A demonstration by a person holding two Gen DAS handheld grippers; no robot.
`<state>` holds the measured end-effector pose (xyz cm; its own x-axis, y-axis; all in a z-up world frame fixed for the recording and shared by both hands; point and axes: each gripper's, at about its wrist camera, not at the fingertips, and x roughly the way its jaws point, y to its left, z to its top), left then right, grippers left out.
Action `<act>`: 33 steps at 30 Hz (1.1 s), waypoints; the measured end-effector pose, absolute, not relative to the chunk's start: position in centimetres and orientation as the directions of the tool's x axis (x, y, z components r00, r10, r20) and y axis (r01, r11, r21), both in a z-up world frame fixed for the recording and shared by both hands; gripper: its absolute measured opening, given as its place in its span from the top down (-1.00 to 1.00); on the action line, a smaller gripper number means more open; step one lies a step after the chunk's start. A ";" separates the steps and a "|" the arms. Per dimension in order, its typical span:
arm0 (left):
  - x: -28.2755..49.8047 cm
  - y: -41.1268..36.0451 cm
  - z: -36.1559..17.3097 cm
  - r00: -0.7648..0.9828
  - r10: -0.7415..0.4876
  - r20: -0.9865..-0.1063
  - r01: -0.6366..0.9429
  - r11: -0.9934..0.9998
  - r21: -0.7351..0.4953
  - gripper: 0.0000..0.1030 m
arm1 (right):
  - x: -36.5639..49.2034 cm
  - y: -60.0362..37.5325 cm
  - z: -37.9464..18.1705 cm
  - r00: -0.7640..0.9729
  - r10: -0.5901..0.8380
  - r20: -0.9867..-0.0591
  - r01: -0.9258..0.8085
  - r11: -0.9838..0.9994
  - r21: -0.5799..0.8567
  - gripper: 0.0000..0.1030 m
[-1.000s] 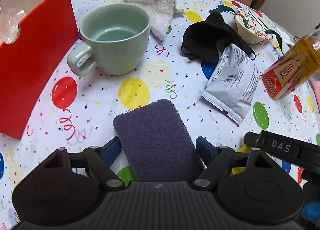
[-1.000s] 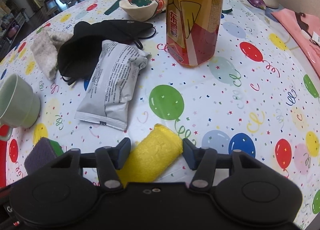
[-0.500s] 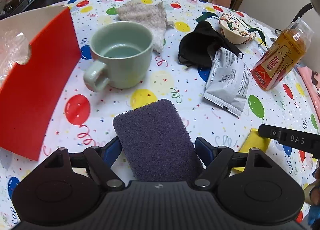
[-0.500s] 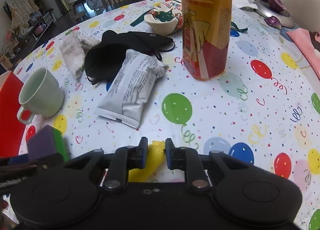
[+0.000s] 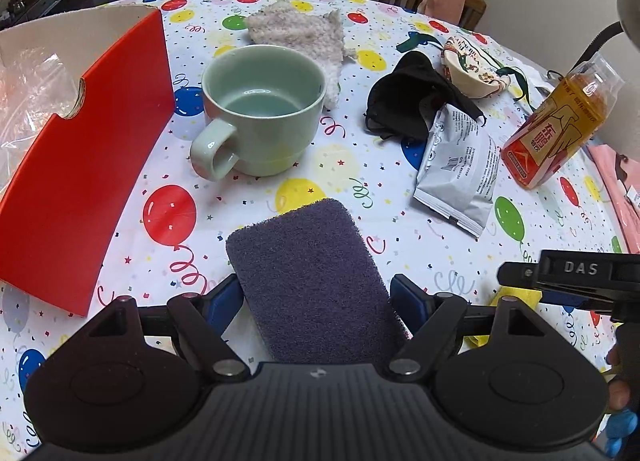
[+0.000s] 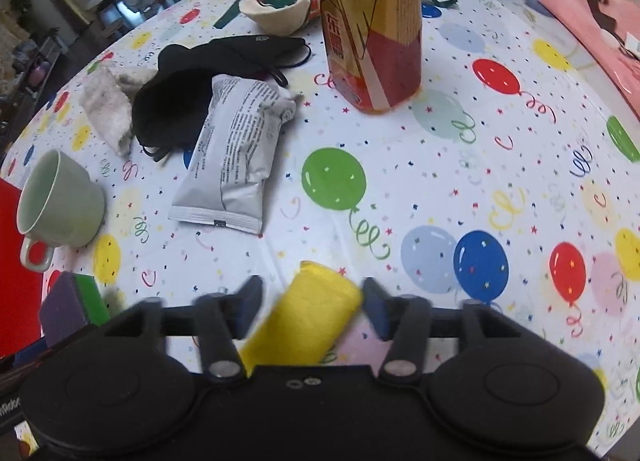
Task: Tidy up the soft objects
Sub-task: 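Lift and carry the purple sponge with the left gripper to the box while the right carries the yellow sponge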
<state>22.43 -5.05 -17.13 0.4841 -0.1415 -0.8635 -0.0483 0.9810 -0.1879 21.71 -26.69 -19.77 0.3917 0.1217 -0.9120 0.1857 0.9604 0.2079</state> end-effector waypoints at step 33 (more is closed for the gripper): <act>21.2 -2.9 -14.8 0.512 -0.211 -0.832 0.095 0.977 -0.189 -0.56 | 17.5 -25.0 -19.1 0.497 0.137 -0.857 -0.003 0.988 0.156 0.12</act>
